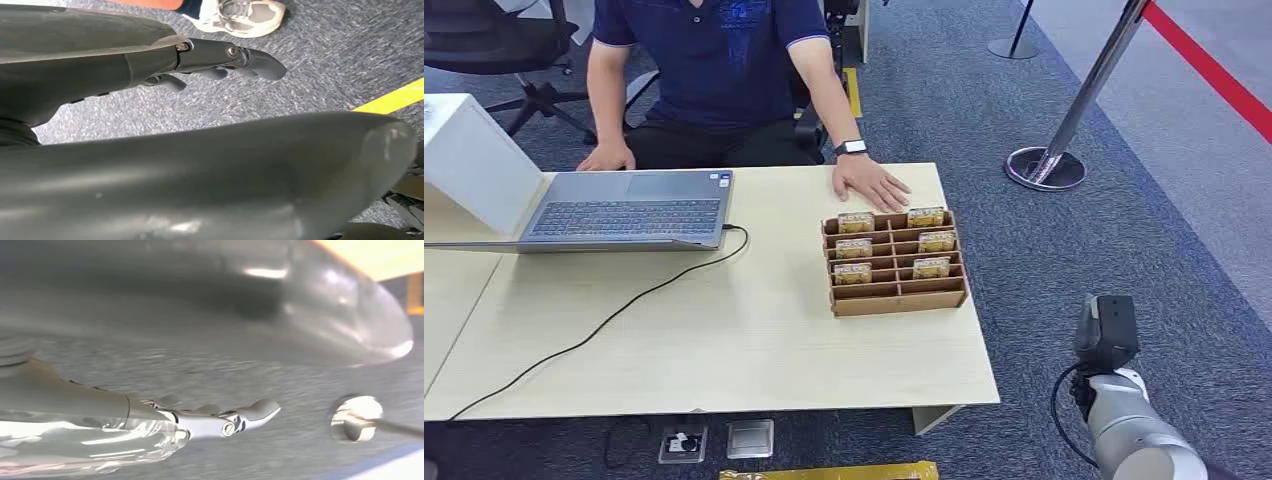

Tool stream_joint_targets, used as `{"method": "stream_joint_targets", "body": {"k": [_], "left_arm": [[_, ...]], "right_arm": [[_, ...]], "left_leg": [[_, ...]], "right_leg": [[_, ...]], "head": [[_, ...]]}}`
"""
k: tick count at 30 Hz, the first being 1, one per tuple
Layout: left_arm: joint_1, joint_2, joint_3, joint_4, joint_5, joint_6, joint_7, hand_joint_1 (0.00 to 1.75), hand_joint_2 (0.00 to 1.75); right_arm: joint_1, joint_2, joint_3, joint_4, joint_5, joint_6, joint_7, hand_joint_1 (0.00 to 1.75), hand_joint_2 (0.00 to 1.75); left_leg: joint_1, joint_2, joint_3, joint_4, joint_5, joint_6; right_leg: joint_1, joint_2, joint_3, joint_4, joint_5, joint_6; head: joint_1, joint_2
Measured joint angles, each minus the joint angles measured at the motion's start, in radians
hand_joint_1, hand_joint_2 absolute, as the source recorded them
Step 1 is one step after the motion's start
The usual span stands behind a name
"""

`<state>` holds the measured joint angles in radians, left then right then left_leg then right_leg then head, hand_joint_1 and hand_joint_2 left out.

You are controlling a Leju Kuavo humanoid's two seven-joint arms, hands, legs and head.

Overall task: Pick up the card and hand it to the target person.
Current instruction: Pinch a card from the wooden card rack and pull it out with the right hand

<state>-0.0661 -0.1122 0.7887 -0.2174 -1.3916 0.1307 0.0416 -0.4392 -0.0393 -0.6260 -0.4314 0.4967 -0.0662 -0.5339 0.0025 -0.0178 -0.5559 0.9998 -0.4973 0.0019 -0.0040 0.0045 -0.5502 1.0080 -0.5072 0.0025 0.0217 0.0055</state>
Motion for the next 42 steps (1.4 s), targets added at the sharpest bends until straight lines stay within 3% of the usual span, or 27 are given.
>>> {"method": "stream_joint_targets", "body": {"k": [12, 22, 26, 37, 42], "left_arm": [[-0.001, 0.0, 0.027, 0.0, 0.011, -0.019, 0.002, 0.0, 0.0], [-0.001, -0.002, 0.032, 0.004, 0.011, -0.041, 0.027, 0.0, 0.0], [-0.002, -0.004, 0.031, 0.005, 0.005, -0.047, 0.043, 0.0, 0.0], [-0.002, -0.012, 0.029, 0.006, -0.033, -0.05, 0.078, 0.0, 0.0], [-0.002, -0.019, 0.025, 0.006, -0.051, -0.05, 0.094, 0.0, 0.0]], "right_arm": [[0.101, 0.044, 0.201, -0.314, -0.091, 0.001, -0.018, 0.0, 0.0], [0.217, 0.065, 0.414, -0.574, -0.024, -0.14, 0.025, 0.0, 0.0], [0.256, 0.072, 0.489, -0.655, 0.042, -0.219, 0.057, 0.0, 1.75], [0.358, 0.091, 0.65, -0.862, 0.284, -0.423, 0.176, 0.0, 1.75], [0.392, 0.098, 0.704, -0.945, 0.512, -0.531, 0.291, 0.0, 1.75]], "left_leg": [[0.0, 0.0, 0.0, 0.0, 0.0, 0.0], [0.0, 0.0, 0.0, 0.0, 0.0, 0.0], [0.0, 0.0, -0.001, 0.0, 0.0, 0.0], [0.0, 0.0, -0.001, 0.0, 0.0, 0.0], [0.0, 0.0, -0.001, 0.0, 0.0, 0.0]], "right_leg": [[0.0, 0.0, 0.0, 0.0, 0.0, 0.0], [0.0, 0.0, 0.0, 0.0, 0.0, 0.0], [0.0, 0.0, 0.0, 0.0, 0.0, 0.0], [0.0, 0.0, -0.001, 0.0, 0.0, 0.0], [0.0, 0.0, -0.001, 0.0, 0.0, 0.0]], "head": [[0.001, 0.0], [0.0, 0.0], [0.001, 0.0], [0.0, 0.0], [0.0, 0.0]]}}
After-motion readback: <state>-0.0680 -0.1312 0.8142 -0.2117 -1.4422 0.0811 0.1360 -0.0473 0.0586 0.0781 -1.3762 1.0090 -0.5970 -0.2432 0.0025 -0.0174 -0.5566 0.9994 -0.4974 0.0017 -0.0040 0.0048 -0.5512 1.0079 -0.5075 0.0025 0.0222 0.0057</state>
